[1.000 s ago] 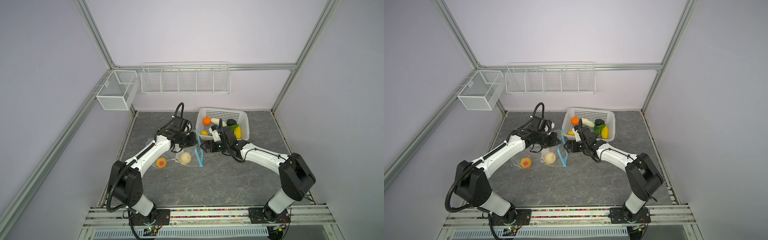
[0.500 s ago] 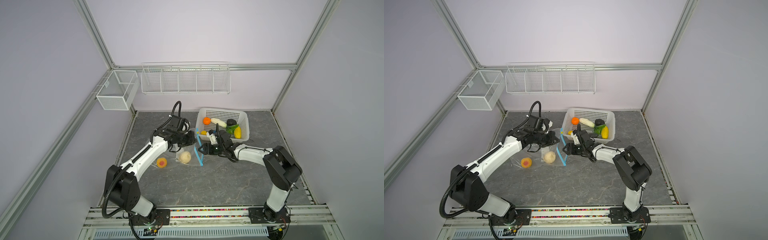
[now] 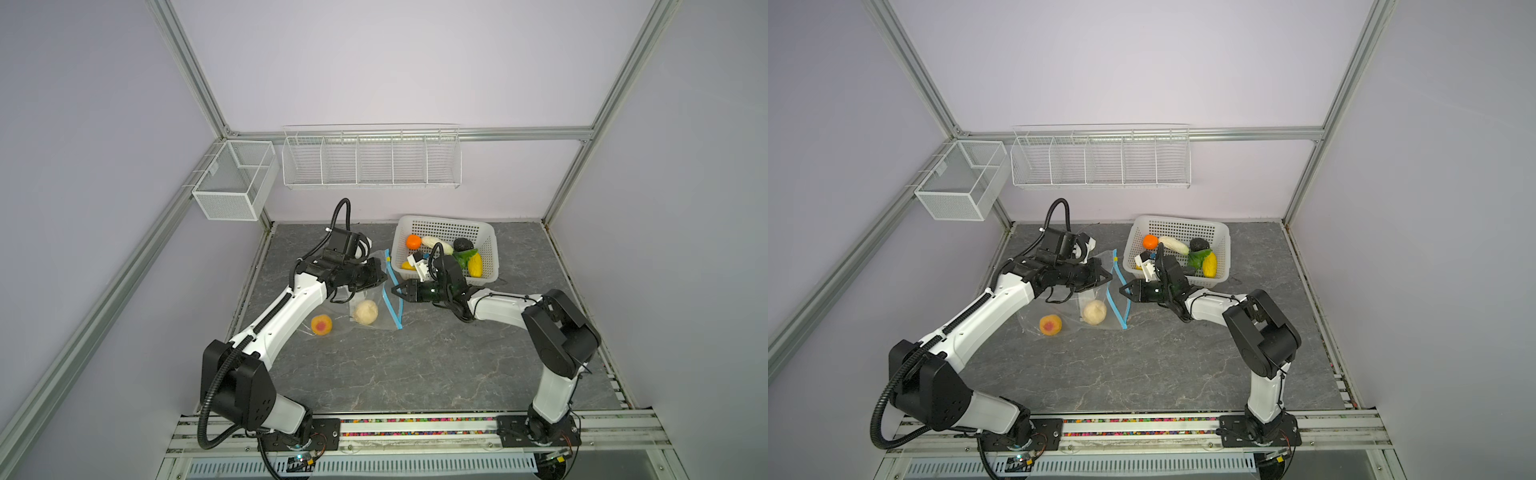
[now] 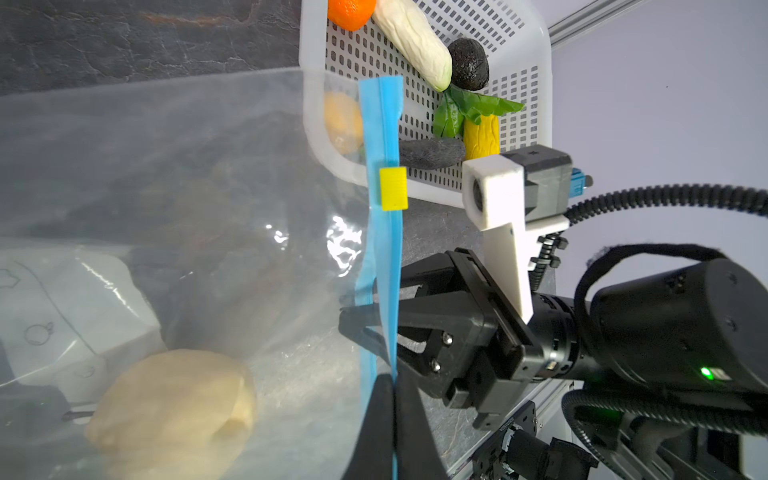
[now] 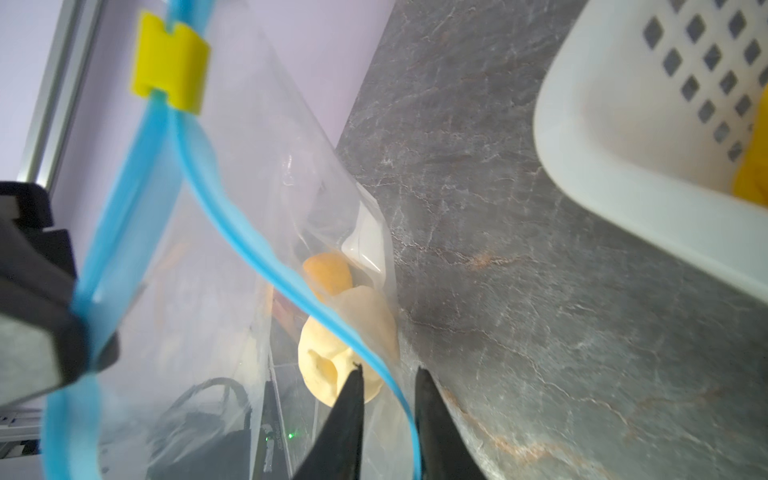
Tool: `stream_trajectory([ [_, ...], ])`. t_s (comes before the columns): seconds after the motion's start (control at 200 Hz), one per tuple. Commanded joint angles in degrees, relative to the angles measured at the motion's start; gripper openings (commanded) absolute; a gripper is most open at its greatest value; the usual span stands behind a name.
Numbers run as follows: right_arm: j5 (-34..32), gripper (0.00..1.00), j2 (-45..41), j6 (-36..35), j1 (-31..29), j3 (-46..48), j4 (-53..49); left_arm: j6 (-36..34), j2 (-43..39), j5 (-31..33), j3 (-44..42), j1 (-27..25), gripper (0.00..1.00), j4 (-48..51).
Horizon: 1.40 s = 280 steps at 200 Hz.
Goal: Place the food in the zip-top bag and seal the zipper
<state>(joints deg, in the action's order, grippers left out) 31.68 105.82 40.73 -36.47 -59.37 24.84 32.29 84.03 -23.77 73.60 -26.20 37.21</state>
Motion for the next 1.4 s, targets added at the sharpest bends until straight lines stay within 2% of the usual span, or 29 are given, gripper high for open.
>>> stream_trajectory([
  [0.0, 2.5, 0.20, 1.2, 2.0, -0.4, -1.6, 4.3, -0.8, -2.4, -0.7, 1.0, 0.6, 0.00, 1.1],
  [0.36, 1.0, 0.18, -0.5, -0.4, -1.2, -5.7, -1.2, -2.1, -4.0, 0.5, 6.4, 1.9, 0.00, 7.6],
  [0.68, 2.2, 0.19, 0.8, 0.6, -1.1, -8.9, 0.6, -1.1, -4.7, 1.2, 6.7, 1.9, 0.00, 7.6],
  [0.775, 1.8, 0.24, -0.6, 0.5, -0.4, -7.8, 0.6, -0.8, -4.4, 0.9, 6.1, 1.9, 0.00, 6.7],
  [0.85, 1.2, 0.31, -2.2, 0.1, 0.3, -6.7, -0.5, -0.4, -3.8, 0.3, 5.5, 1.9, 0.00, 5.8],
  [0.98, -1.5, 0.44, -5.5, -3.3, 1.5, -5.8, -6.8, 0.1, -3.1, -0.9, 3.6, 1.9, 0.00, 4.1],
  [1.105, -5.2, 0.45, -8.3, -7.4, 2.4, -6.2, -15.3, 0.1, -2.7, -1.4, 2.3, 1.9, 0.00, 2.7],
  [1.199, -11.2, 0.46, -9.7, -11.8, 3.3, -8.4, -24.5, -0.1, -2.5, -1.5, 1.9, 1.9, 0.00, 2.2],
  [1.269, -14.8, 0.46, -8.3, -14.7, 4.0, -11.4, -29.6, -0.4, -2.3, -1.4, 1.7, 1.9, 0.00, 2.1],
  [1.394, -16.8, 0.45, -1.1, -18.3, 5.9, -20.9, -39.5, -0.7, -2.2, -1.5, 1.4, 1.9, 0.00, 1.9],
])
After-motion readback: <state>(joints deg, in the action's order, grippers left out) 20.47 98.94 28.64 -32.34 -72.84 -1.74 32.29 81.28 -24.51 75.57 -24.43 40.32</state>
